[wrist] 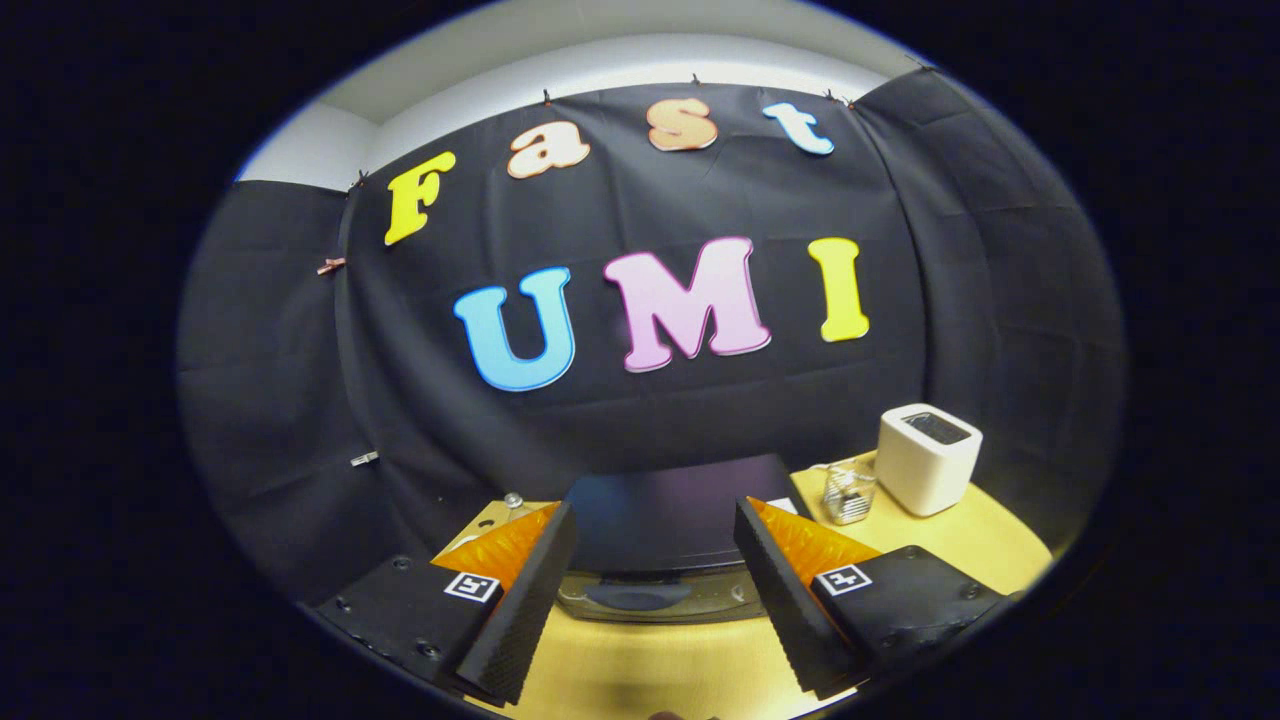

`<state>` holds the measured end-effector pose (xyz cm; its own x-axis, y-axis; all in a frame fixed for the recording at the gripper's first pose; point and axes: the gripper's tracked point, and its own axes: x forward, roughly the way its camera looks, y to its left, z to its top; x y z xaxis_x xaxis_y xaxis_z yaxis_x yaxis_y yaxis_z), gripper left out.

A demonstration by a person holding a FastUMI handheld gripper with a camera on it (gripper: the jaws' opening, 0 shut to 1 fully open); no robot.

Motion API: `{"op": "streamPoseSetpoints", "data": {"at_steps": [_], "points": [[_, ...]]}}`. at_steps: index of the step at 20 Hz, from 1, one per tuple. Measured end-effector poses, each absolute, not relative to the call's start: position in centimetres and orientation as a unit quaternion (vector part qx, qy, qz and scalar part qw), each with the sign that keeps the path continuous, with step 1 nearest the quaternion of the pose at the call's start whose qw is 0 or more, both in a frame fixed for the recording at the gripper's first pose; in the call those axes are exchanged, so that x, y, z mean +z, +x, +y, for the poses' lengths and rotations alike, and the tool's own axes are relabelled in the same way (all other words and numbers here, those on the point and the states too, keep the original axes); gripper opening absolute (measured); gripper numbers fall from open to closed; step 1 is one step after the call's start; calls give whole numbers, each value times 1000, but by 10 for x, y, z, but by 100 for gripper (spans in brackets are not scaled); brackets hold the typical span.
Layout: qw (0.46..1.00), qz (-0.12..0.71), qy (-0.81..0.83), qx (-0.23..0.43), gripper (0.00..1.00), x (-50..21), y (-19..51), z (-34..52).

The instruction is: Open the toaster oven, put the food inside, and close the toaster oven door.

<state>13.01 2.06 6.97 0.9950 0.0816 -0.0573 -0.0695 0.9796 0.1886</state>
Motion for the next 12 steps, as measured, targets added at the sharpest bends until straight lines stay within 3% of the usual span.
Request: {"op": "streamPoseSetpoints", "data": {"at_steps": [12], "points": [[996, 11, 56, -62, 98, 82, 42, -89]]}}
